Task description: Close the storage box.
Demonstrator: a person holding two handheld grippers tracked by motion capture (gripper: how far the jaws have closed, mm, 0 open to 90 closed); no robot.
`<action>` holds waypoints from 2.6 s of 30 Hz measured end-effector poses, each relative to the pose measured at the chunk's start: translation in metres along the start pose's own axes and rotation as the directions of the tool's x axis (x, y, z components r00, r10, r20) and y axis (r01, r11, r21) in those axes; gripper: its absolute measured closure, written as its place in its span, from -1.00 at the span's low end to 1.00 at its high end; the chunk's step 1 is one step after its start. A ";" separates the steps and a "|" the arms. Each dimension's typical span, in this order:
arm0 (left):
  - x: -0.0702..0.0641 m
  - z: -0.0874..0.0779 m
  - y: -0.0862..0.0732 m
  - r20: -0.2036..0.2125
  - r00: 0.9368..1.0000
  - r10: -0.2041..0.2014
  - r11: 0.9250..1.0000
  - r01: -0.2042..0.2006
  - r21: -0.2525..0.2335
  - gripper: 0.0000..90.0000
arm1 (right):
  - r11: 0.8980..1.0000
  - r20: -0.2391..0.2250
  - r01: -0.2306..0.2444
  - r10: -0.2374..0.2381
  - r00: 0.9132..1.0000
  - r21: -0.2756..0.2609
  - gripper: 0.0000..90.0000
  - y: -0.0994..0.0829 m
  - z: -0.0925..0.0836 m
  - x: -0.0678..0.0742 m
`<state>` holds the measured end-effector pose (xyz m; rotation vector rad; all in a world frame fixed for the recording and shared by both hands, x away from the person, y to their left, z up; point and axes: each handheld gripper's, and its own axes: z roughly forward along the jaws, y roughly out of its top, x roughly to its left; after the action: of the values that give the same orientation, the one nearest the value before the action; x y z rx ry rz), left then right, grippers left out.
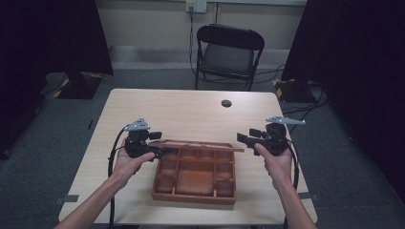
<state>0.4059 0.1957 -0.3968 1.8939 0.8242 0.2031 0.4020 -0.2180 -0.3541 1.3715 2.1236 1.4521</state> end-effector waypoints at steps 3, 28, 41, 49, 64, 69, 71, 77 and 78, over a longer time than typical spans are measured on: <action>-0.001 -0.001 -0.002 0.002 1.000 0.006 1.000 -0.006 0.006 -0.65 | 0.998 -0.024 0.026 -0.027 0.999 -0.050 -0.05 0.010 -0.003 0.015; -0.002 -0.007 -0.021 -0.008 1.000 0.023 0.999 -0.023 0.041 -0.65 | 0.947 -0.415 0.285 -0.203 0.887 0.146 0.61 0.024 0.038 0.112; -0.002 -0.008 -0.022 -0.009 0.999 0.033 0.998 -0.032 0.048 -0.65 | 0.942 -0.441 0.271 -0.161 0.883 0.198 0.70 0.016 0.048 0.110; -0.002 -0.008 -0.024 -0.012 0.999 0.043 0.998 -0.043 0.053 -0.65 | 0.944 -0.469 0.245 -0.117 0.876 0.222 0.79 0.015 0.051 0.108; 0.010 -0.011 -0.030 -0.031 0.999 0.017 0.997 -0.014 0.080 -0.64 | 0.932 -0.467 0.273 -0.135 0.874 0.240 0.82 0.009 0.050 0.109; 0.015 -0.015 -0.033 -0.050 0.998 0.030 0.994 -0.024 0.106 -0.64 | 0.929 -0.471 0.280 -0.140 0.871 0.241 0.81 0.006 0.048 0.106; 0.016 -0.015 -0.034 -0.056 0.998 0.023 0.995 -0.017 0.101 -0.63 | 0.927 -0.473 0.286 -0.144 0.869 0.242 0.81 0.004 0.048 0.106; 0.024 -0.017 -0.038 -0.078 0.997 0.010 0.993 -0.001 0.120 -0.62 | 0.923 -0.472 0.296 -0.153 0.868 0.247 0.81 0.000 0.047 0.106; 0.025 -0.018 -0.039 -0.080 0.997 0.011 0.992 -0.001 0.126 -0.62 | 0.923 -0.472 0.296 -0.153 0.868 0.247 0.81 0.000 0.047 0.106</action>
<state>0.3991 0.2342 -0.4269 2.0170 0.9041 0.2377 0.3743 -0.1062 -0.3450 0.8749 2.7979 1.4876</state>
